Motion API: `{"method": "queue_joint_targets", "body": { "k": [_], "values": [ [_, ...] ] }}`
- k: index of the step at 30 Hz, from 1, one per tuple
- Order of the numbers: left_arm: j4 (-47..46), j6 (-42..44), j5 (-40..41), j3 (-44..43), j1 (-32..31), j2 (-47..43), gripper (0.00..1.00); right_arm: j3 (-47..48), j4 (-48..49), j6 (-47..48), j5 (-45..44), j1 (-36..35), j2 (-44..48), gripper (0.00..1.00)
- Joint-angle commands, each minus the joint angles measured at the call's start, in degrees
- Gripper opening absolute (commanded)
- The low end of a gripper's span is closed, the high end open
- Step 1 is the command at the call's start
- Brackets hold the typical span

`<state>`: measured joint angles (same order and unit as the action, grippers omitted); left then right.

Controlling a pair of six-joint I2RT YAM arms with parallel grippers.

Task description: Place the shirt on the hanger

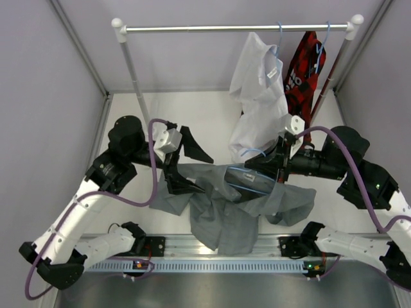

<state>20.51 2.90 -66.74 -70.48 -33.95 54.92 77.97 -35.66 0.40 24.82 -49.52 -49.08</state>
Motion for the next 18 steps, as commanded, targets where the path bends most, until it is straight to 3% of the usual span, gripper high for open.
{"method": "queue_joint_targets", "body": {
  "k": [1, 6, 13, 14, 16, 18],
  "values": [
    [-2.6, 2.9, -0.6, -2.2, -4.2, 3.2, 0.9, 1.4, 0.6, 2.0, 3.0, 1.0, 0.4, 0.0],
    [-2.6, 4.1, 5.9, -1.9, -8.8, 6.6, 0.79, 0.9, 0.6, 2.5, 3.9, 1.0, -0.1, 0.0],
    [-2.6, 5.2, 6.4, -1.6, -8.8, 8.4, 0.63, 1.0, 0.6, 3.5, 5.6, 1.0, 1.3, 0.0],
    [-2.6, 5.3, 6.7, -1.6, -8.8, 8.4, 0.58, 0.8, 0.5, 3.6, 6.2, 1.0, 1.4, 0.0],
    [-2.5, 5.5, 6.7, -1.5, -8.8, 8.5, 0.32, 0.3, 0.7, 3.8, 6.4, 1.0, 1.6, 0.0],
    [-2.5, 5.5, 6.4, -1.4, -8.8, 8.9, 0.3, -0.3, 0.6, 4.1, 6.2, 1.0, 1.8, 0.0]
  ]
}}
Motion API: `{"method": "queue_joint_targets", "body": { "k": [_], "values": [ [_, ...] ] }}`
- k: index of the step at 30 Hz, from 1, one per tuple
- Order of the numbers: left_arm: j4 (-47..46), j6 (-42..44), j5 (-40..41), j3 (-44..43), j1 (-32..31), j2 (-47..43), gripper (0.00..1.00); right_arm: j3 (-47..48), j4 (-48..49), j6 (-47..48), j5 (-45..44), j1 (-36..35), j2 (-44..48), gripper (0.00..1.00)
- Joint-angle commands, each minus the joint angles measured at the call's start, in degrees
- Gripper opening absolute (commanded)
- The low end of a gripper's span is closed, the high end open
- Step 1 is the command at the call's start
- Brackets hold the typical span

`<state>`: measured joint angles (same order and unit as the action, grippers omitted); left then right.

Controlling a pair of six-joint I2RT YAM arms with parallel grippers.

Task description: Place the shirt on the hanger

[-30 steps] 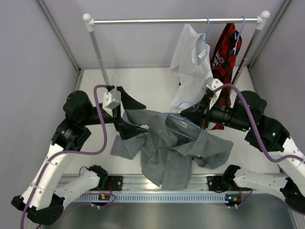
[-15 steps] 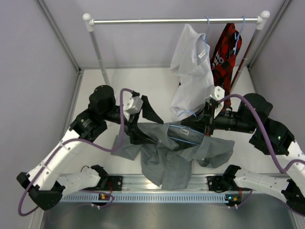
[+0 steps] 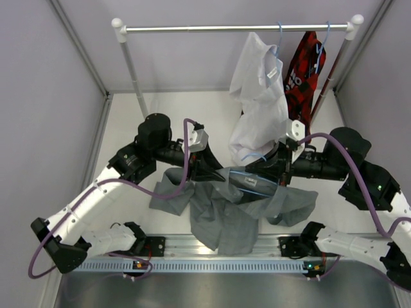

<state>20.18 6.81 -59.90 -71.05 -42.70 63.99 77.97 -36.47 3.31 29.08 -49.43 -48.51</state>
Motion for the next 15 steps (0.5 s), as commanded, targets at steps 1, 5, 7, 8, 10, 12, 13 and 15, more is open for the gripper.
{"method": "queue_joint_targets", "body": {
  "k": [1, 5, 7, 8, 10, 12, 13, 15],
  "values": [
    [-2.1, 1.4, -0.7, -0.8, -0.1, -0.1, 0.3, -0.4, 1.6, 1.3, 2.1, 0.9, 1.2, 0.0],
    [-2.1, 0.8, -3.0, -1.4, -0.2, 1.3, 0.15, -0.5, 2.5, 0.4, 3.1, 0.9, 0.8, 0.0],
    [-2.1, 0.8, -3.3, -1.7, -0.1, 1.9, 0.0, -1.0, 3.3, 0.2, 3.3, 0.9, 0.5, 0.0],
    [-2.1, 0.9, -2.9, -2.0, -0.1, 2.1, 0.0, -1.2, 3.4, 0.2, 3.0, 0.9, 0.6, 0.0],
    [-2.1, 2.1, -3.1, -2.0, -0.1, 1.9, 0.0, -1.9, 3.3, 0.4, 2.1, 0.9, 0.9, 0.0],
    [-2.1, 3.9, -3.1, -1.6, -0.1, 1.1, 0.0, -3.1, 3.3, 0.8, 0.5, 0.8, 1.6, 0.0],
    [-2.1, 4.4, -3.4, -1.6, -0.1, 0.5, 0.0, -3.6, 3.3, 0.8, 0.0, 0.9, 1.9, 0.0],
    [-2.0, 5.0, -2.7, -1.6, -0.1, -0.1, 0.0, -4.6, 3.4, 0.7, -0.6, 0.9, 3.1, 0.09]
  ]
}}
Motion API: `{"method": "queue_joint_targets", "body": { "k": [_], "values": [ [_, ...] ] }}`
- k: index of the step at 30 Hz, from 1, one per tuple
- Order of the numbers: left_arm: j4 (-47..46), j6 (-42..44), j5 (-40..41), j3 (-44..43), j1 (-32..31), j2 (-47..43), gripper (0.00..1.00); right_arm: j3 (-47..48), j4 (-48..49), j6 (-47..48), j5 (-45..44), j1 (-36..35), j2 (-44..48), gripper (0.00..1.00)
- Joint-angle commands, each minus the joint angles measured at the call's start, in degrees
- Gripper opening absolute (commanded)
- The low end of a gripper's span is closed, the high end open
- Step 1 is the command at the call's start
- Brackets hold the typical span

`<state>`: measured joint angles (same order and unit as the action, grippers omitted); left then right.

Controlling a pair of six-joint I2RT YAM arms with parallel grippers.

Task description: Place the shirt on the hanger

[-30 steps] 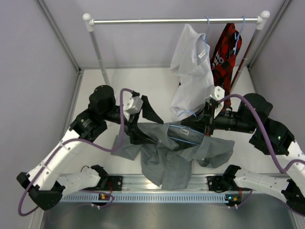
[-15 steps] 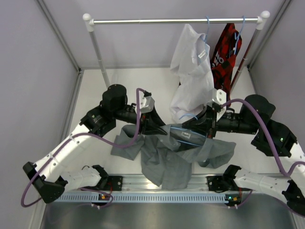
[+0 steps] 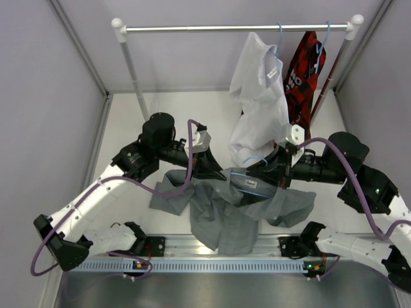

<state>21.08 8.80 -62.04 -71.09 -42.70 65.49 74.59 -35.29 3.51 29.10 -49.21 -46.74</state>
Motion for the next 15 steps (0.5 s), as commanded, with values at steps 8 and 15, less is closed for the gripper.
{"method": "queue_joint_targets", "body": {
  "k": [8, 15],
  "values": [
    [5.5, 8.7, -0.7, -6.0, 1.2, -0.1, 0.0, -4.6, -2.2, 2.5, -18.6, 0.7, 8.6, 0.82],
    [6.1, 9.7, -0.7, -5.5, 2.4, -0.6, 0.0, -2.1, -12.1, 4.7, -13.4, 0.7, 14.4, 0.73]
  ]
}}
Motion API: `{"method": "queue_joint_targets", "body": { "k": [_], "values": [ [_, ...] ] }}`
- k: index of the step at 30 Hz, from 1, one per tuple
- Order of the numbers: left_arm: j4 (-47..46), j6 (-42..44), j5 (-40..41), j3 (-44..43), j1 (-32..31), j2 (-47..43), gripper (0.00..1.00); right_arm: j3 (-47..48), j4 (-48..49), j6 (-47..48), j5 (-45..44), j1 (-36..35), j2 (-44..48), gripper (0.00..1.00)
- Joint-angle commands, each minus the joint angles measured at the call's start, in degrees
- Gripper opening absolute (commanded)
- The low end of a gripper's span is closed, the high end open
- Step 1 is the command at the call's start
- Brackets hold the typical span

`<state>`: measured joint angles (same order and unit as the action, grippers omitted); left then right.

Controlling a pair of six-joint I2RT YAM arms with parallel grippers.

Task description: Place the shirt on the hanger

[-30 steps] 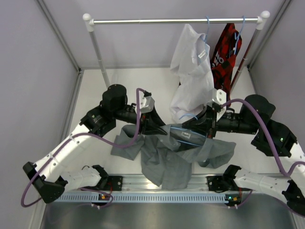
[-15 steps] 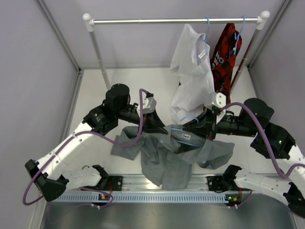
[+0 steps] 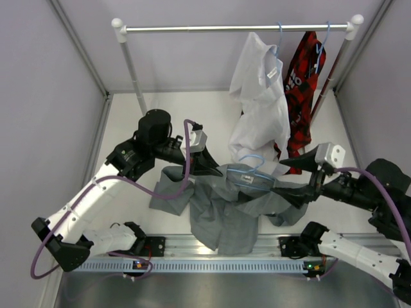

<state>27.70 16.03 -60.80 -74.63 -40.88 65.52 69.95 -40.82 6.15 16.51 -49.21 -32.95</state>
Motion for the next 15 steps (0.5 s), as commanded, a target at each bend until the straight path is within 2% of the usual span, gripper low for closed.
{"method": "queue_joint_targets", "body": {
  "k": [1, 3, 6, 9, 11, 15],
  "values": [
    [-0.3, 2.8, -2.1, -2.1, 0.7, -0.7, 0.0, 3.0, -10.3, 2.8, -3.2, 0.6, 0.5, 0.7],
    [0.2, 3.3, -2.6, -2.4, 0.9, -0.7, 0.0, 3.3, -13.3, 3.4, -4.1, 0.7, -0.1, 0.66],
    [0.4, 3.6, -3.2, -2.9, 1.2, -0.7, 0.0, 2.6, -16.6, 4.1, -5.8, 0.7, -0.3, 0.66],
    [0.4, 3.5, -4.9, -3.4, 1.3, -0.6, 0.0, 0.7, -17.1, 4.7, -13.5, 0.6, 0.2, 0.63],
    [0.4, 3.3, -5.6, -3.7, 1.4, -0.7, 0.0, -0.6, -17.7, 5.5, -14.8, 0.5, 0.1, 0.6],
    [0.6, 3.0, -7.5, -4.2, 1.5, -0.5, 0.0, -1.0, -17.5, 6.9, -8.9, 0.4, -0.8, 0.59]
  ]
}}
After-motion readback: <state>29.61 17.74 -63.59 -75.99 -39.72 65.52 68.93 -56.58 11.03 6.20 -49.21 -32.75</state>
